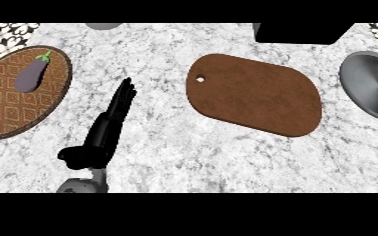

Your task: Pick the squash from the cutting board and place it in the pan

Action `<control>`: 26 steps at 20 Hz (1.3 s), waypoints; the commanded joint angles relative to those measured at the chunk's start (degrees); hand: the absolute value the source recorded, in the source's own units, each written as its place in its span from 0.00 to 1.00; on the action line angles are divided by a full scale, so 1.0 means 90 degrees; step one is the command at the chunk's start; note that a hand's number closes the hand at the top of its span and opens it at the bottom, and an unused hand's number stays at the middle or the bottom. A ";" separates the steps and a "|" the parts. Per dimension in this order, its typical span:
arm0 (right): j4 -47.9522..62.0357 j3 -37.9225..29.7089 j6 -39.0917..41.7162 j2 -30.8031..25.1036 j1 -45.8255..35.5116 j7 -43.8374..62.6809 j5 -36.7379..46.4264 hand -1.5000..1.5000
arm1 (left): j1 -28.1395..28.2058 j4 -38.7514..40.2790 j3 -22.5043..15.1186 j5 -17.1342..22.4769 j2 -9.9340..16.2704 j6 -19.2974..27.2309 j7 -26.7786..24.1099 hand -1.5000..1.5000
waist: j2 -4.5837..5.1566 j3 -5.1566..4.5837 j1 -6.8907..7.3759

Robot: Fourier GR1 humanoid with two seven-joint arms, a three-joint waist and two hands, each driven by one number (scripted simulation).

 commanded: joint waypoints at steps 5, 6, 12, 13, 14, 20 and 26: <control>0.1765 0.0109 0.1933 -0.0541 -0.0097 0.0252 0.0055 0.00 | -0.0027 0.0122 -0.0160 -0.0094 -0.0177 0.0047 -0.0122 0.50 | 0.0088 -0.0001 0.0135; 0.1868 0.0071 0.2193 -0.0607 -0.0227 0.0219 -0.0009 0.00 | -0.0174 -0.0041 -0.0126 -0.0029 -0.0105 -0.0023 0.0097 0.50 | 0.0106 0.0016 0.0218; 0.1999 -0.0487 0.2826 -0.0611 -0.0407 -0.0674 -0.0699 0.00 | -0.0045 -0.0042 -0.0170 -0.0060 -0.0112 -0.0043 -0.0038 0.50 | 0.0105 0.0037 0.0212; 0.1946 -0.0530 0.2660 -0.0557 -0.0521 -0.0732 -0.0741 0.00 | -0.0286 -0.0058 -0.0037 -0.0015 -0.0068 -0.0029 0.0128 0.50 | 0.0095 0.0031 0.0192; 0.1864 -0.0668 0.2612 -0.0642 -0.0469 -0.0969 -0.0877 0.00 | -0.0064 -0.0015 -0.0133 -0.0111 -0.0046 -0.0036 -0.0030 0.50 | 0.0111 0.0040 0.0216; 0.1536 -0.1611 0.2152 -0.0471 -0.0395 -0.2138 -0.1886 0.00 | -0.0068 -0.0121 -0.0086 -0.0108 -0.0015 -0.0026 -0.0006 0.50 | 0.0059 0.0037 0.0082; 0.1692 -0.2308 0.3474 -0.0982 -0.0102 -0.2699 -0.2779 0.00 | -0.0126 0.0222 0.0125 -0.0037 -0.0087 0.0062 -0.0108 0.50 | -0.0028 0.0001 -0.0159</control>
